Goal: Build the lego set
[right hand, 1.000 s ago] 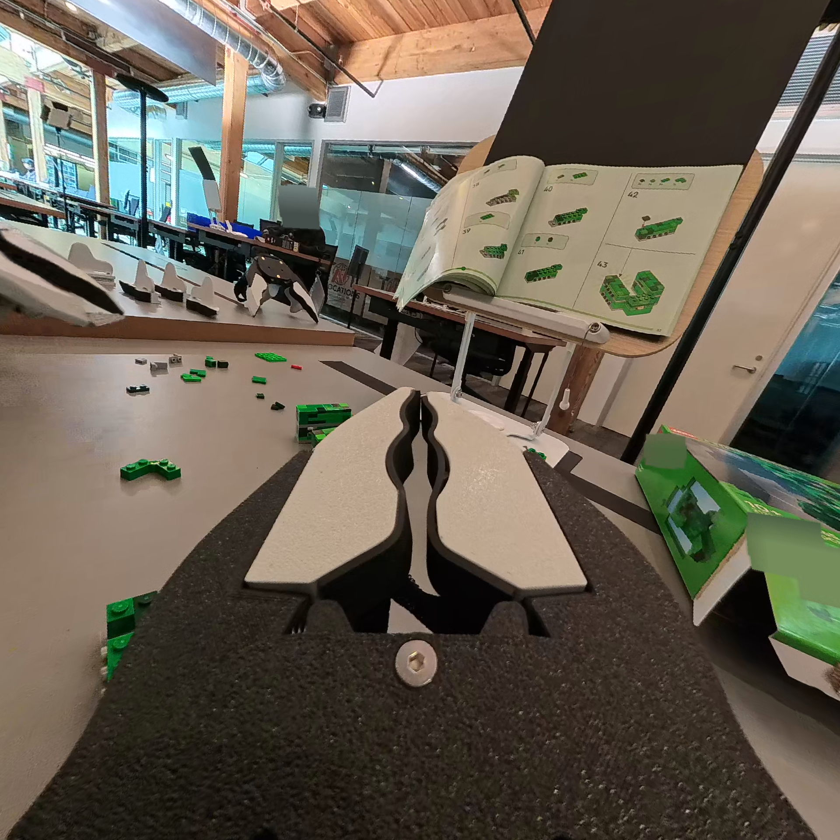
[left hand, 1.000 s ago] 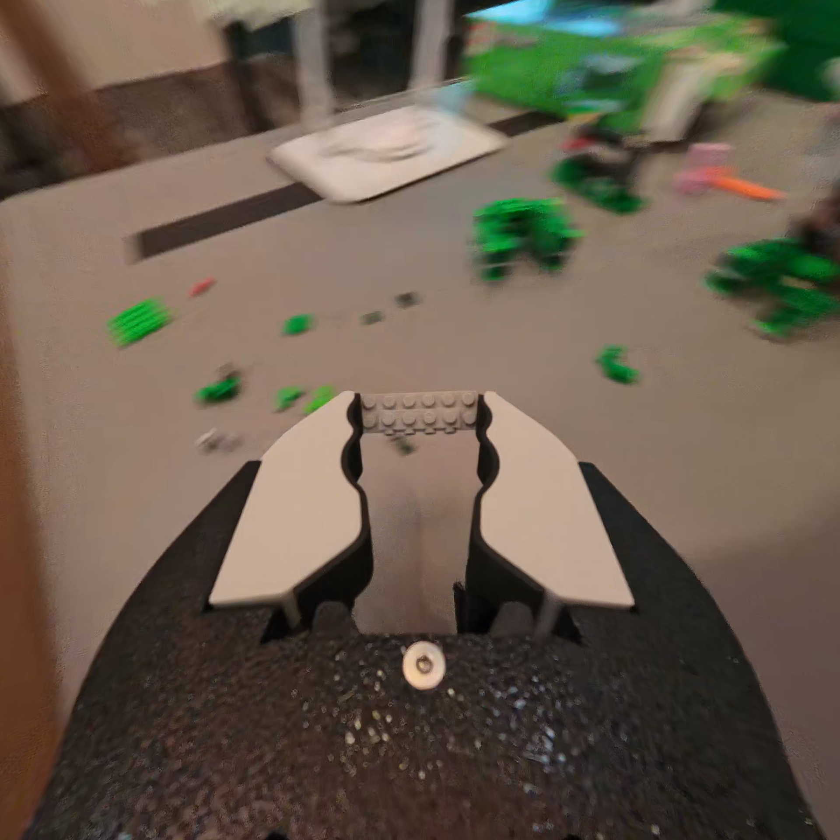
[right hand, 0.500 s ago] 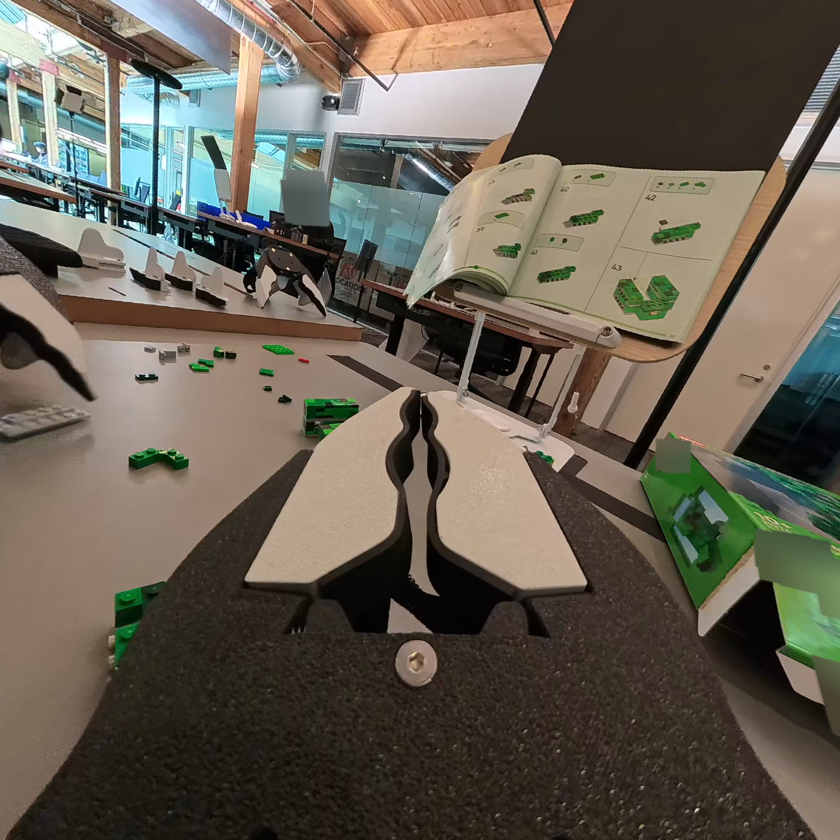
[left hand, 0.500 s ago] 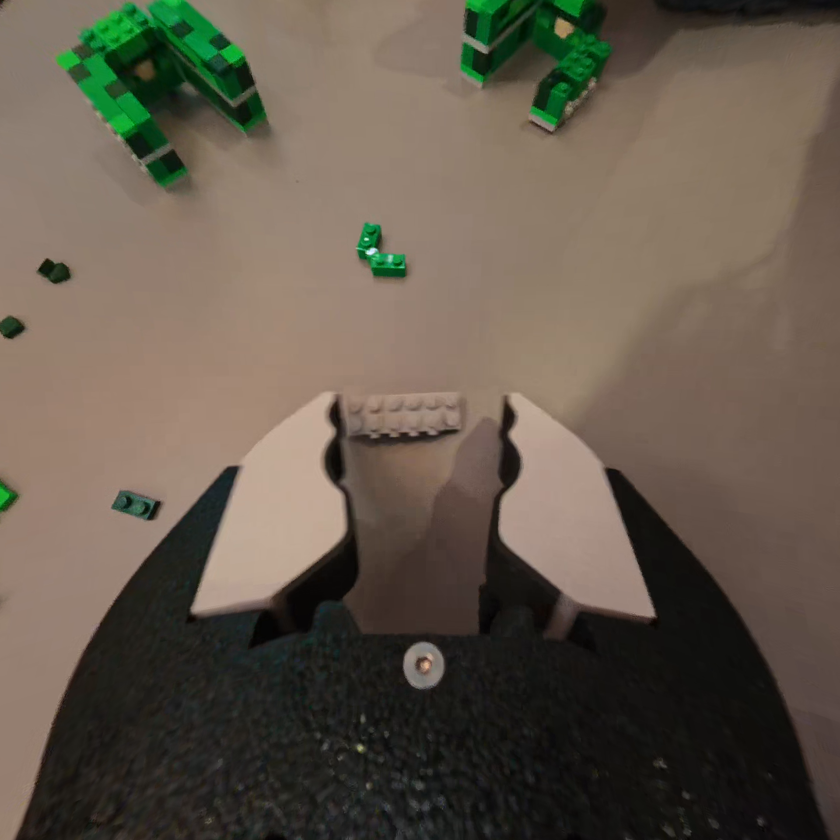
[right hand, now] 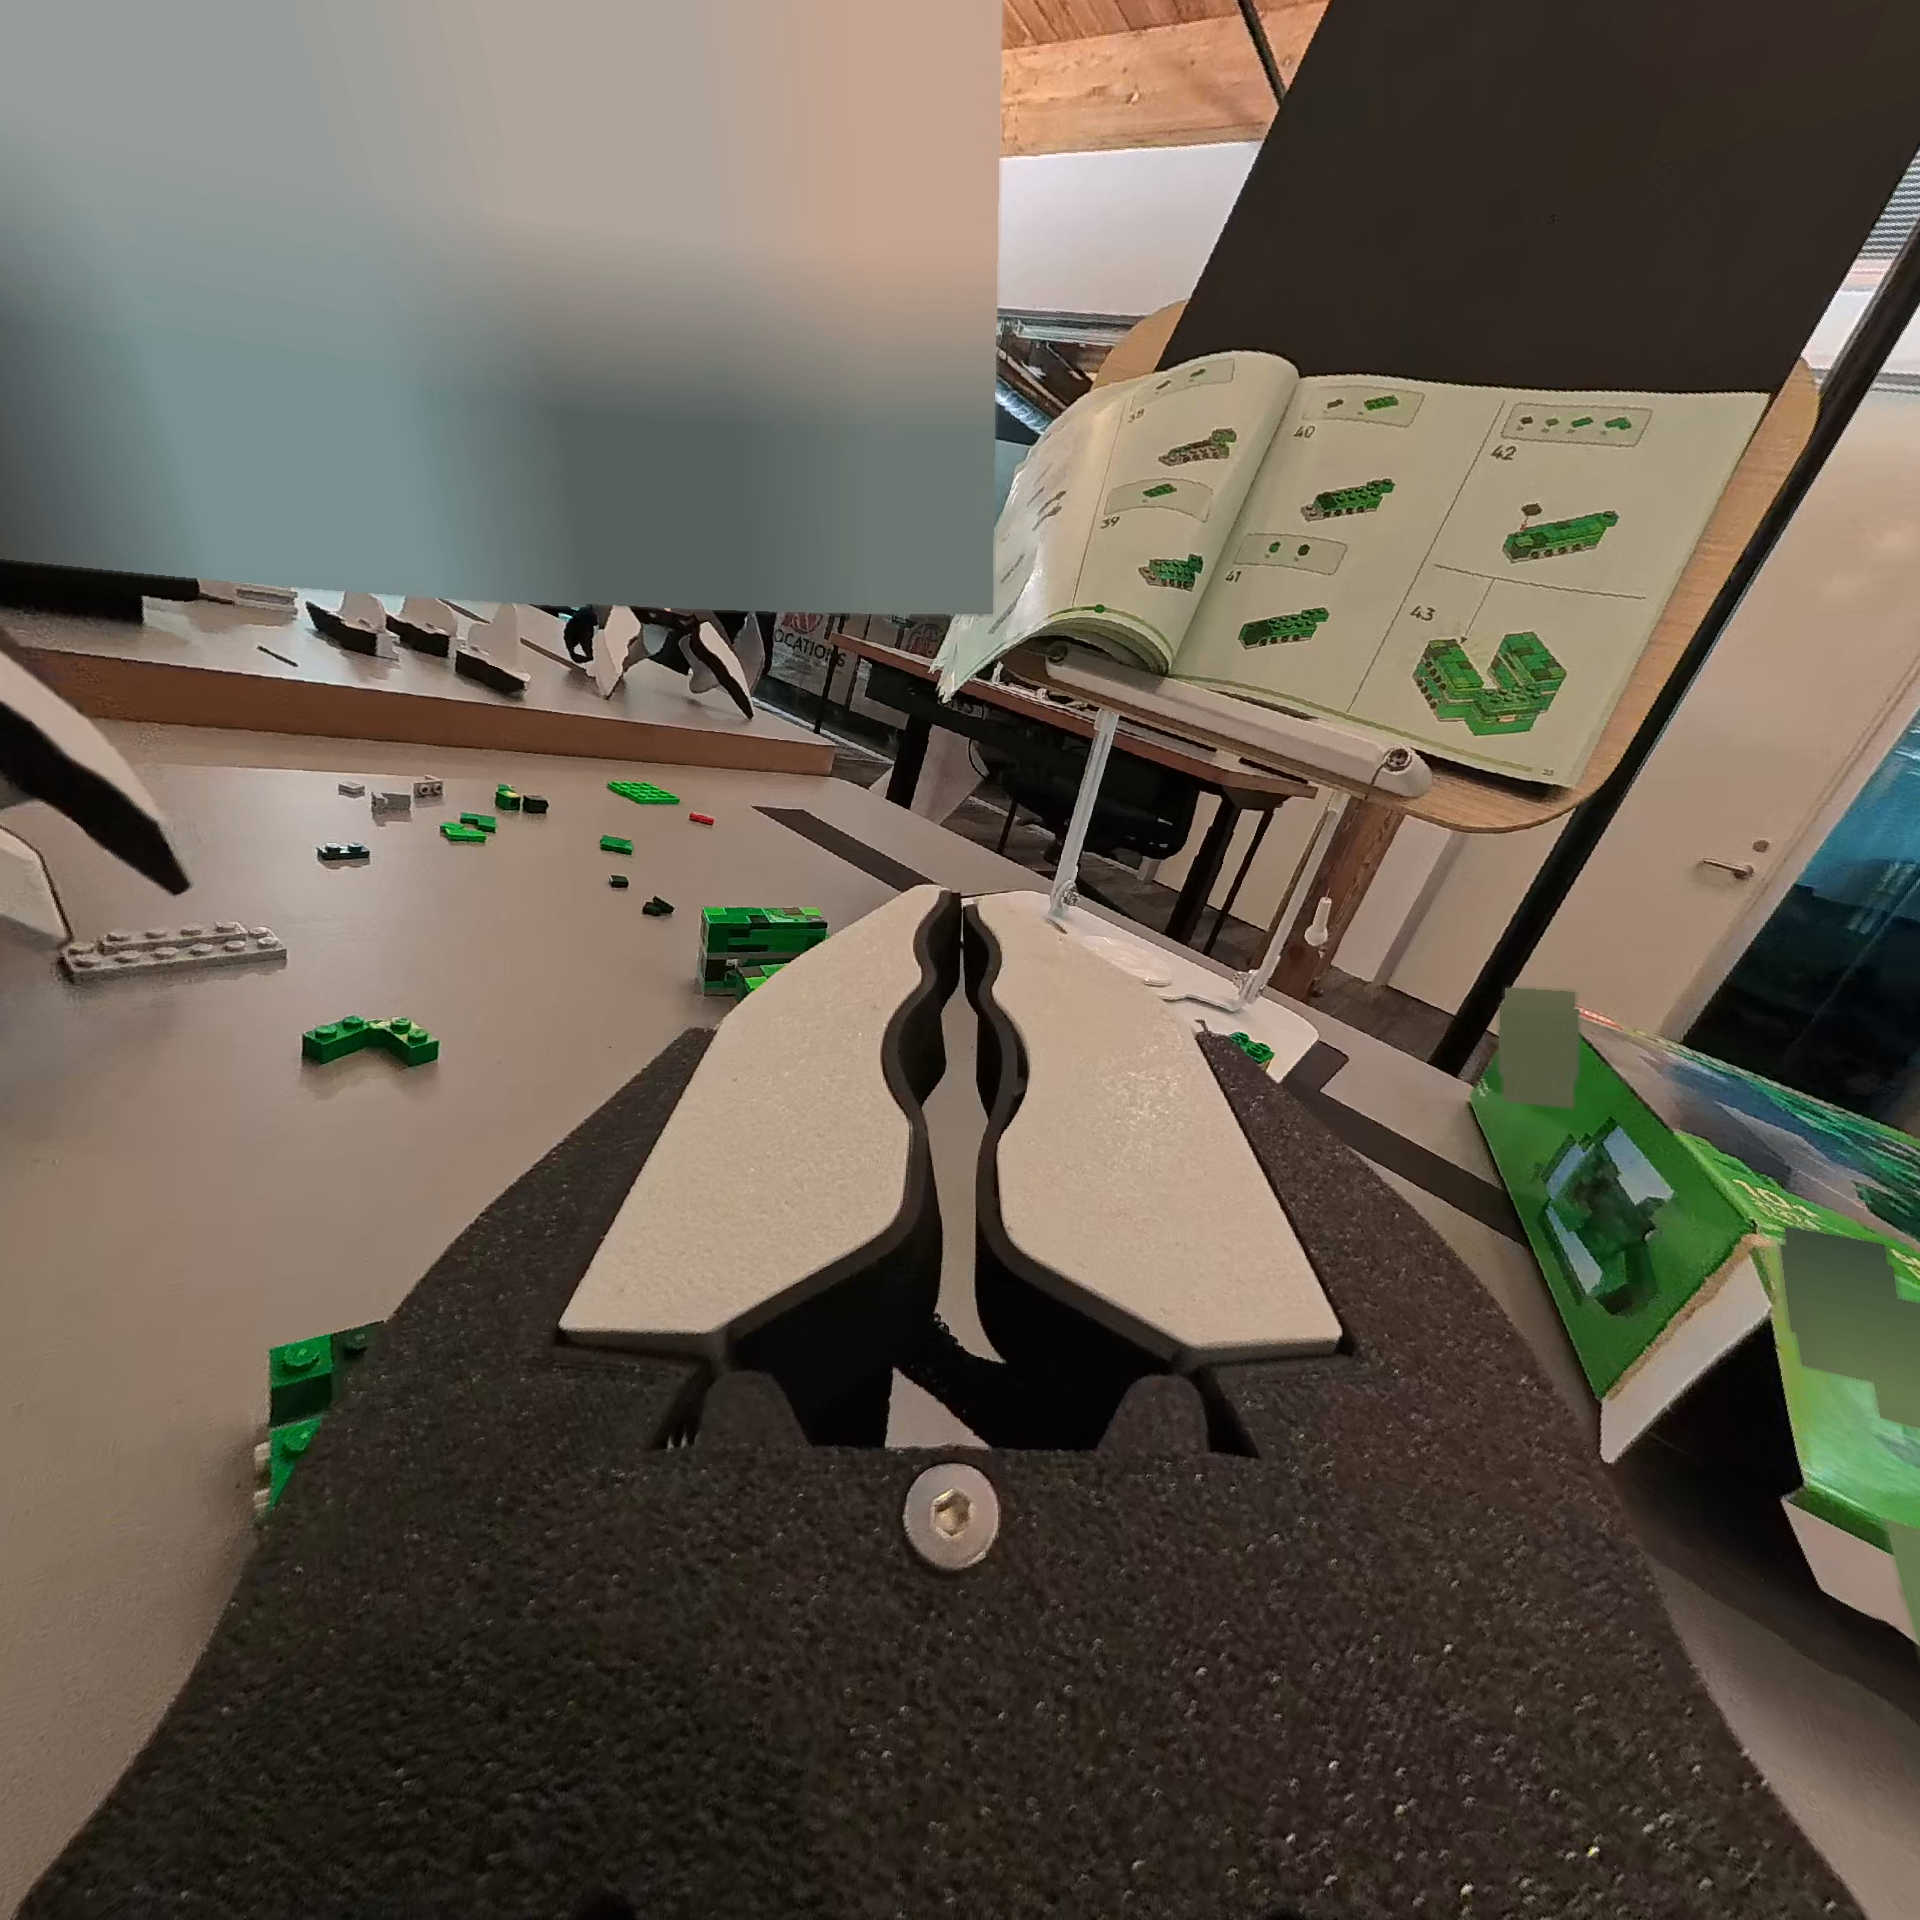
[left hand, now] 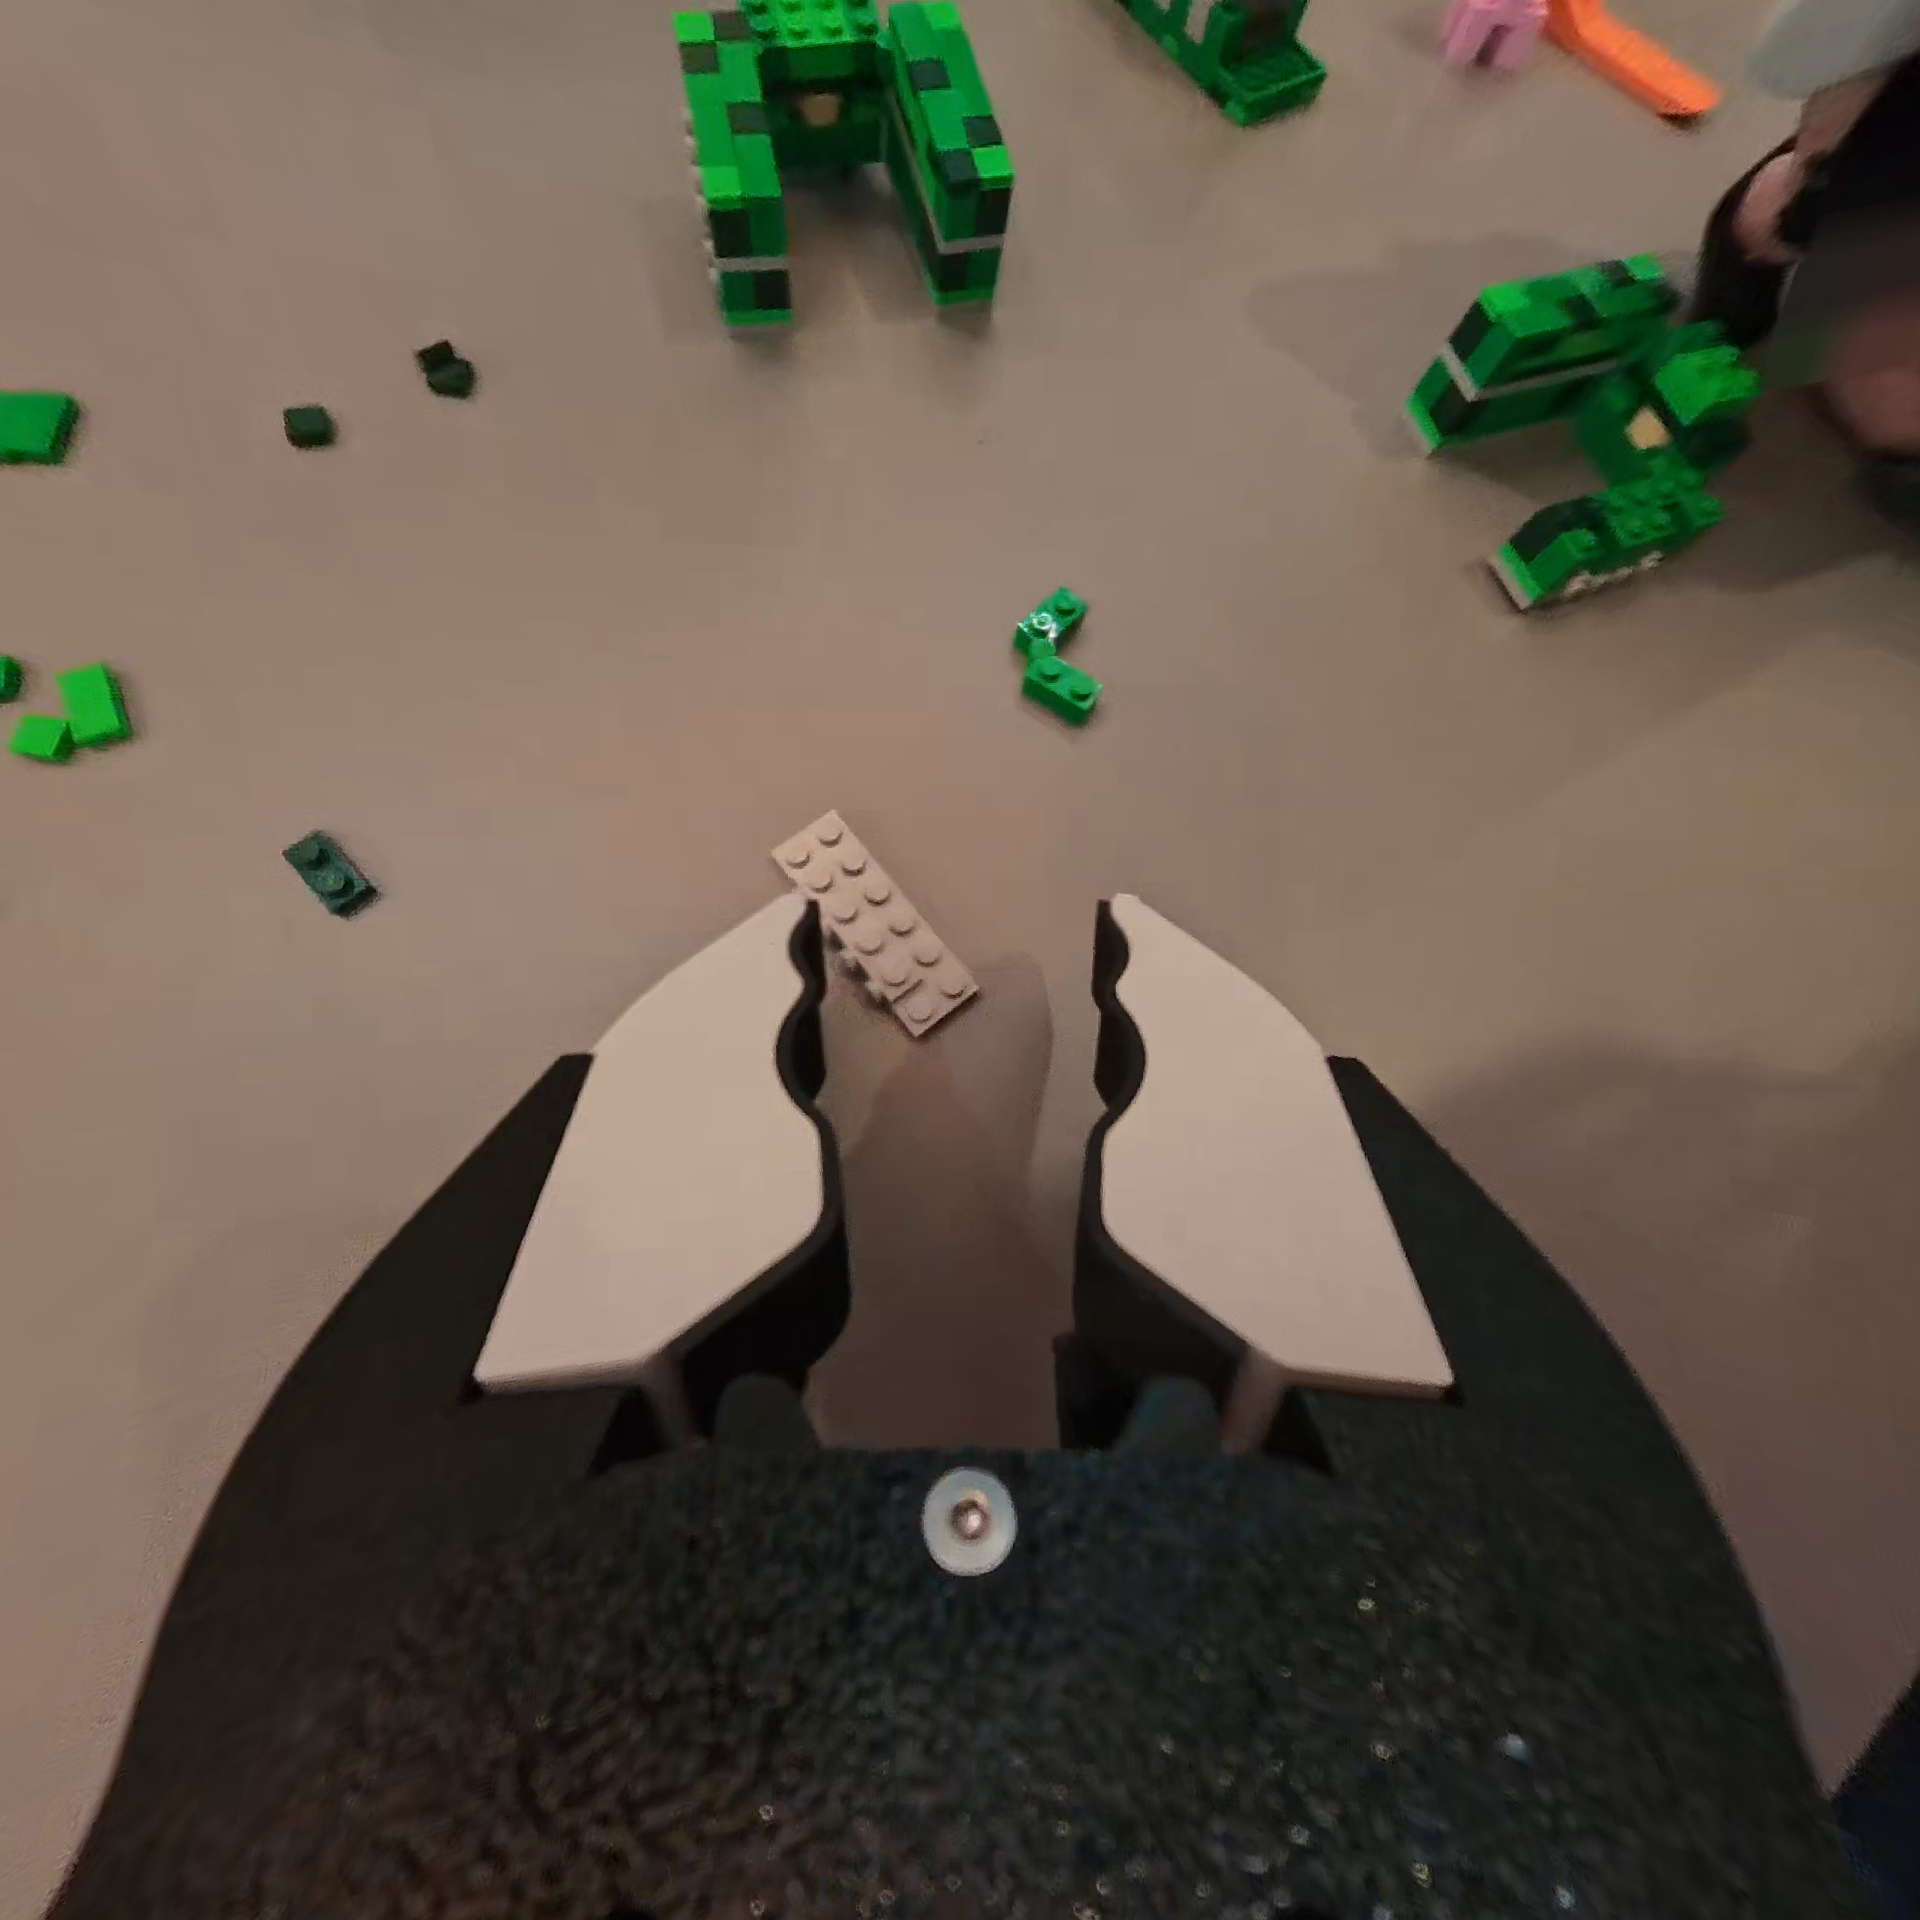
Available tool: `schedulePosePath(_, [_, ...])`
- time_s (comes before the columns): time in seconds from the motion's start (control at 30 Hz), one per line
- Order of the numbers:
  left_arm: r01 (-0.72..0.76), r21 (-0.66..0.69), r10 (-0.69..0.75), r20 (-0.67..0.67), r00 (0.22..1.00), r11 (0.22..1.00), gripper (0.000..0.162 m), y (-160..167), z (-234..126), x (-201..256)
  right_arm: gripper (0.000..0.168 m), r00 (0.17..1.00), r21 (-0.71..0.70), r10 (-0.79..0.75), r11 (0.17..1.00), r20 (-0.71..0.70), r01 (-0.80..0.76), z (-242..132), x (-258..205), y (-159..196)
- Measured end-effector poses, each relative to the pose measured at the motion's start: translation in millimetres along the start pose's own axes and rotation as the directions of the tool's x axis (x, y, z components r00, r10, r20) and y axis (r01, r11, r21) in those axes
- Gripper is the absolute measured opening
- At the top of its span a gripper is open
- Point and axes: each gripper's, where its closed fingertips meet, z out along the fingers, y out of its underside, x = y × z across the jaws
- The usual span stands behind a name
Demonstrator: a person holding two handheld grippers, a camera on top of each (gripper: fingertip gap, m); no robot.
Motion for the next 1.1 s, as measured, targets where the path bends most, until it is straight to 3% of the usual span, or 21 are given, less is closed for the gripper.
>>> schedulePosePath(0.17, [0.023, -0.007, -0.022, 0.118, 0.993, 1.000, 0.048, 3.9, 2.8, -15.1, 0.000, 1.000, -0.001, -0.004, 1.000, 0.003, 0.004, 0.1, -0.7, 0.3])
schedulePosePath(0.33, [-0.074, -0.072, 0.085, 0.159, 0.984, 0.995, 0.020, 6.8, 8.5, -17.5, 0.000, 1.000, -0.001, -0.004, 1.000, 0.003, 0.004, 0.0, -0.8, 0.4])
schedulePosePath(0.7, [0.024, -0.118, -0.021, 0.020, 1.000, 0.993, 0.031, 11.6, -0.3, 4.4, 0.000, 1.000, 0.004, 0.000, 1.000, -0.006, 0.000, -1.0, 0.7, -0.6])
schedulePosePath(0.97, [0.049, -0.033, -0.055, -0.203, 0.978, 0.998, 0.035, -5.9, 4.9, 41.1, 0.000, 1.000, 0.003, -0.001, 1.000, -0.008, 0.001, -1.2, 0.9, -0.2])
schedulePosePath(1.1, [0.037, -0.017, -0.038, -0.104, 0.994, 0.999, 0.032, -7.6, -4.8, 23.0, 0.000, 1.000, 0.003, 0.002, 1.000, -0.010, -0.002, -1.3, 1.5, -0.2])
